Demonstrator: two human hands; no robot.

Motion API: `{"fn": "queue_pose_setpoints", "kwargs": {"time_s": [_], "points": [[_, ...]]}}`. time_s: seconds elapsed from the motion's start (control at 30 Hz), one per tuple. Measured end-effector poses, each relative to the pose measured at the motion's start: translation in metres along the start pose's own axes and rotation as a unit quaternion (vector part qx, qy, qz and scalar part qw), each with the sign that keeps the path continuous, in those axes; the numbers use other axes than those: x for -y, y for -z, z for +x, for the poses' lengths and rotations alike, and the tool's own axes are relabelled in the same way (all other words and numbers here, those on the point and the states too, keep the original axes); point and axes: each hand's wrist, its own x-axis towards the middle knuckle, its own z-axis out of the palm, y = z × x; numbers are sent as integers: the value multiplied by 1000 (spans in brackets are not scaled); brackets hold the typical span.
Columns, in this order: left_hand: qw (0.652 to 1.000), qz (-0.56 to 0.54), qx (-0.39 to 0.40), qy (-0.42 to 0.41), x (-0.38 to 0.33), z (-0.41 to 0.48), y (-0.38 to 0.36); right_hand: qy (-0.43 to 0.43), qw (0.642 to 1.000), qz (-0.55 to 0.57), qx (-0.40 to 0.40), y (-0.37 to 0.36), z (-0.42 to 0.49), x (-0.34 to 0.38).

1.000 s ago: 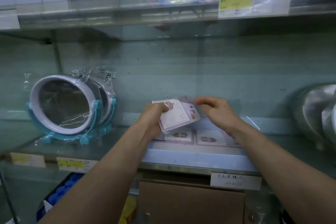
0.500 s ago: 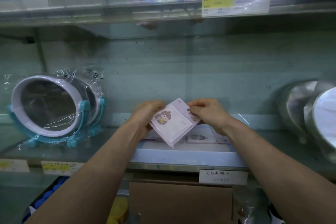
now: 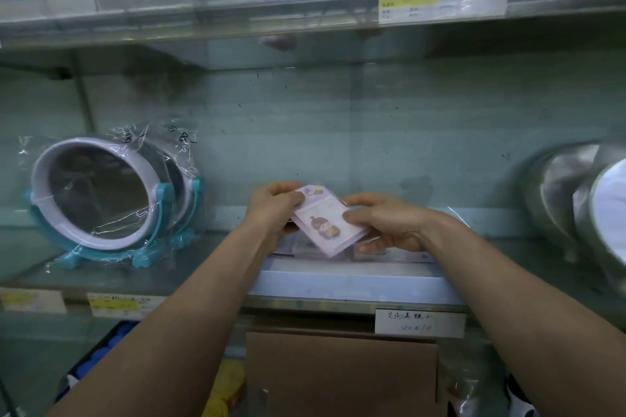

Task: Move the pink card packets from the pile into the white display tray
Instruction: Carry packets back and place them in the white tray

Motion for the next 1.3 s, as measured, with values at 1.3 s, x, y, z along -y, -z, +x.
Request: {"fn": "queue_pose_setpoints", "kwargs": {"time_s": [1.3], "points": [[627, 747, 128, -179, 13, -13, 6, 65, 941, -331, -30, -3, 9, -14]]}}
